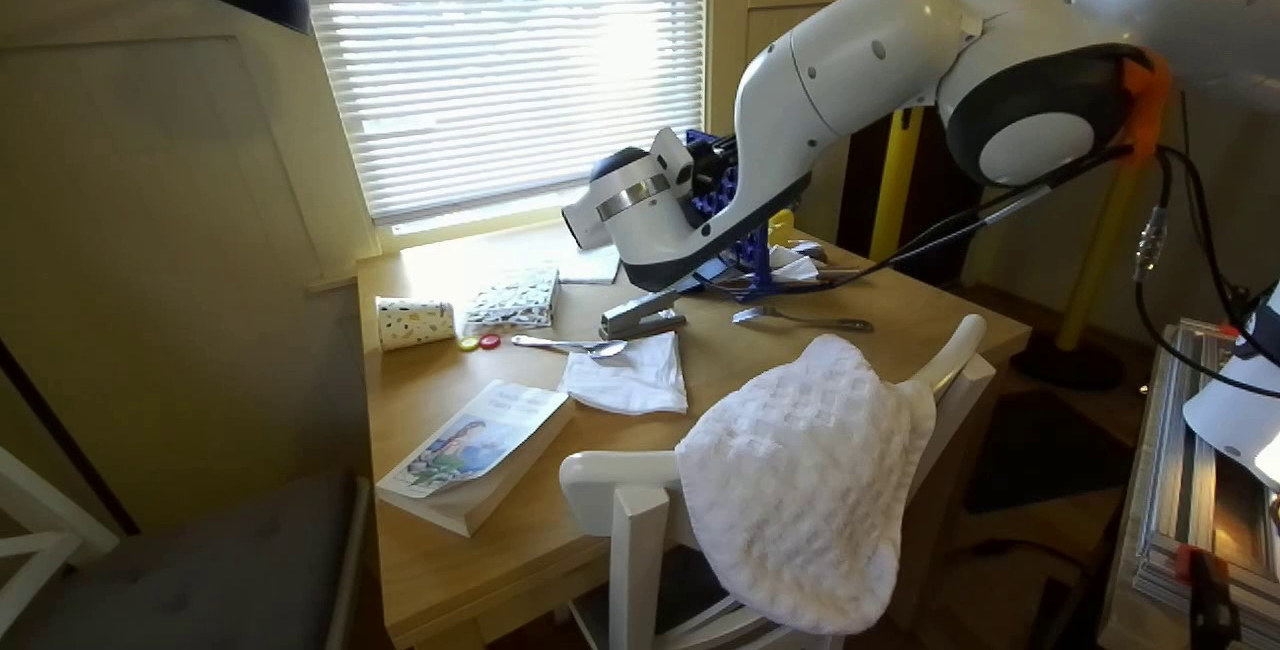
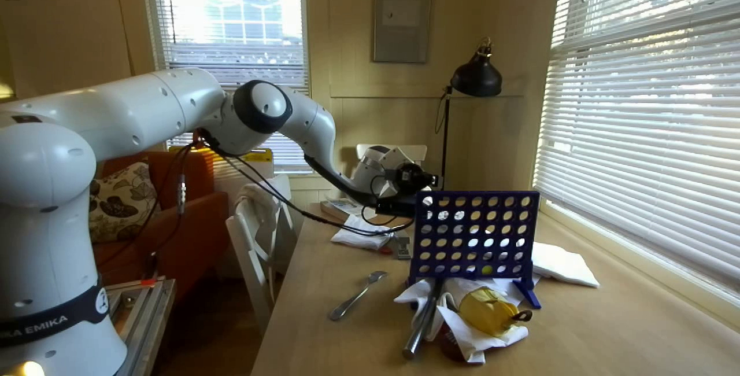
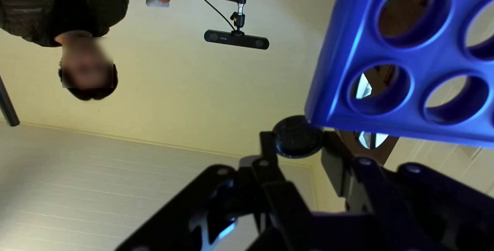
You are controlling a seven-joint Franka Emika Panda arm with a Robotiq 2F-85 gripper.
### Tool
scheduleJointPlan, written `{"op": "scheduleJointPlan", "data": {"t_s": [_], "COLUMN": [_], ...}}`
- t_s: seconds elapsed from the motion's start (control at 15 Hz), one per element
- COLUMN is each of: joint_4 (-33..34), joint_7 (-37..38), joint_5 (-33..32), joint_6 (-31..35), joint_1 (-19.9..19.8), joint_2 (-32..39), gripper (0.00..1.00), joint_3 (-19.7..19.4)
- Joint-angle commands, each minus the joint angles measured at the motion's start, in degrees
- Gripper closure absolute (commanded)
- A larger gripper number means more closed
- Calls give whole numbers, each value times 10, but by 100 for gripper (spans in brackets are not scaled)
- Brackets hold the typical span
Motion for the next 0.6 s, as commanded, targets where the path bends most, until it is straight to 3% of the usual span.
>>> {"op": "scheduleJointPlan", "data": {"t_s": [0.0,0.47,0.53], "joint_4": [-92,-142,-84], "joint_7": [44,48,42], "joint_5": [1,-12,-55], "joint_6": [50,81,34], "joint_1": [11,22,-28], "joint_2": [-59,-97,-79], "gripper": [90,90,65], "joint_3": [7,1,67]}}
